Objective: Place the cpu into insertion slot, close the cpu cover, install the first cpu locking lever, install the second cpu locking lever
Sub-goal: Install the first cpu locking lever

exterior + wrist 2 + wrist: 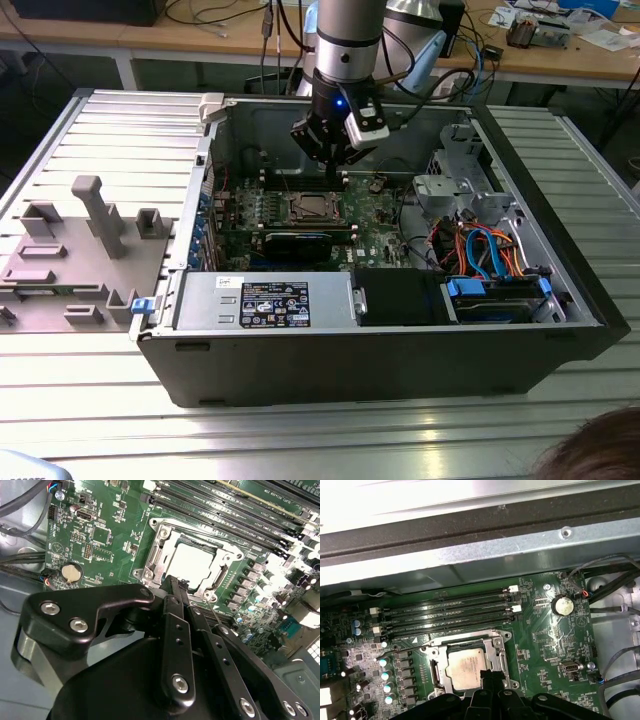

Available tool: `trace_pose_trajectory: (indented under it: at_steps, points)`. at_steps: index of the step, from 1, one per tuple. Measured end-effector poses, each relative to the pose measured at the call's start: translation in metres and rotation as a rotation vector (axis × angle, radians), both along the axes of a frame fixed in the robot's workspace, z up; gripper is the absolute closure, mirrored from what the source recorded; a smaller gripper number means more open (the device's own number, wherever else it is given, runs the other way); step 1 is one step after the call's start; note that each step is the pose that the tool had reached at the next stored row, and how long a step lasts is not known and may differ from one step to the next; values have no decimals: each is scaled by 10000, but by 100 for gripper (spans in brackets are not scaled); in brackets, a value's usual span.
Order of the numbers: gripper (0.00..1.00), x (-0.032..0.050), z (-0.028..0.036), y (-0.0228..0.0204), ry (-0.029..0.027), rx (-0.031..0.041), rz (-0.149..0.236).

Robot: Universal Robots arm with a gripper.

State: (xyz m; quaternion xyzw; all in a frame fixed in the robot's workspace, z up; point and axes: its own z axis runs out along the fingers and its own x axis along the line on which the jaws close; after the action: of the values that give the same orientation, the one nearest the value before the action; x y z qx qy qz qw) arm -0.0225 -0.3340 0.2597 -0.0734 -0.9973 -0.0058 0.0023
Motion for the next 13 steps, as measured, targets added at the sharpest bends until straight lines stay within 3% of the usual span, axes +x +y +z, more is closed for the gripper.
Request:
trace_pose_trajectory:
  at_steps: [13]
  points:
    - [89,0,0,0,0,69,357]
